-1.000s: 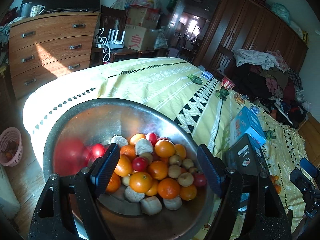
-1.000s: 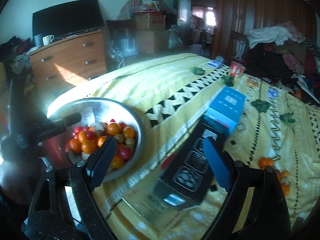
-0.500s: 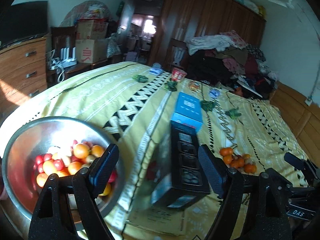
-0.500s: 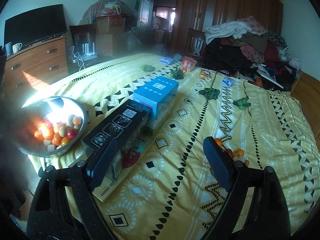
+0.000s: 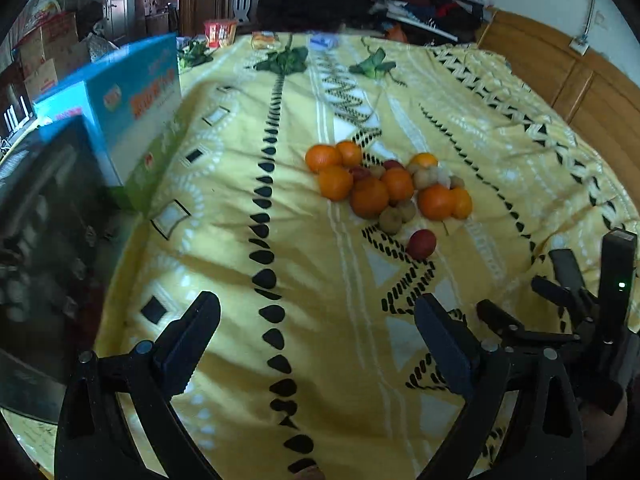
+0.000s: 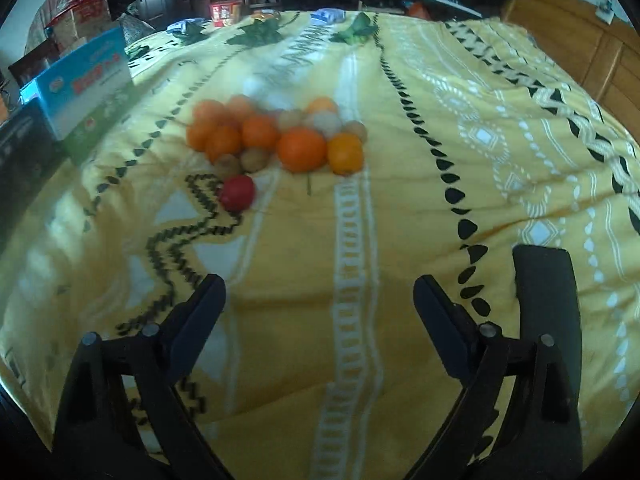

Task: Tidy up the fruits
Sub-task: 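Move both open grippers back to the fruit pile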

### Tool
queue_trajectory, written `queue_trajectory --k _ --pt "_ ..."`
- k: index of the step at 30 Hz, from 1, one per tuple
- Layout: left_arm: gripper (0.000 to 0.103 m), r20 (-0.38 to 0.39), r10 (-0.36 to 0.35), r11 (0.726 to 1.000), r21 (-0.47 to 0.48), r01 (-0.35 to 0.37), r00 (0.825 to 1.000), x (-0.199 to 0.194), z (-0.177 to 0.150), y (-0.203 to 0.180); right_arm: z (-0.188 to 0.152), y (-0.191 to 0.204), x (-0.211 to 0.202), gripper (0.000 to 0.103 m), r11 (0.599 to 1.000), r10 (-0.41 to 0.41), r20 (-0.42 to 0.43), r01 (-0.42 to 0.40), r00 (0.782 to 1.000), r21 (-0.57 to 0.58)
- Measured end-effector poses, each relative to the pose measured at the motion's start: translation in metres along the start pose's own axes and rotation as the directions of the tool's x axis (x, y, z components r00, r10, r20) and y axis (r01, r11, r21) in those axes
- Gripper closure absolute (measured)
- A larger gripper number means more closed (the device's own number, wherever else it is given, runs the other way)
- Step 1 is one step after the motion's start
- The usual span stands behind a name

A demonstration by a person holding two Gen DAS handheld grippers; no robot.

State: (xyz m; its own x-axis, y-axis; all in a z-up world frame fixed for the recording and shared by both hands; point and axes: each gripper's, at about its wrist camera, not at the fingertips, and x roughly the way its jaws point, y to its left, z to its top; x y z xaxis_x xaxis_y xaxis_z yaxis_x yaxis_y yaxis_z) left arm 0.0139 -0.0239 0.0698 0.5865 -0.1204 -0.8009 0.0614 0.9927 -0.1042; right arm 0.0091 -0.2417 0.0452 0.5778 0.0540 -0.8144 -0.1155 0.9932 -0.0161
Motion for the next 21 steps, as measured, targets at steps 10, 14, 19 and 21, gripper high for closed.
queue_trajectory --k 10,14,19,21 --pt "0.000 -0.081 0.147 0.988 -0.025 -0.149 0.986 0.065 -0.023 -0.006 -0.017 -0.014 0.022 0.000 0.997 0.063 -0.008 -0.063 0.998 0.044" --pt "0.000 -0.070 0.129 0.991 -0.036 -0.132 0.989 0.065 -0.024 -0.003 -0.015 -0.015 0.027 0.000 0.996 0.071 -0.003 -0.071 0.997 0.046" --pt "0.000 -0.045 0.141 0.989 -0.028 -0.142 0.989 0.066 -0.024 -0.004 -0.015 -0.016 0.028 0.000 0.996 0.078 0.001 -0.078 0.997 0.050" --pt "0.000 -0.039 0.138 0.990 -0.030 -0.139 0.990 0.066 -0.024 -0.003 -0.014 -0.015 0.029 0.000 0.996 0.077 0.002 -0.077 0.997 0.049"
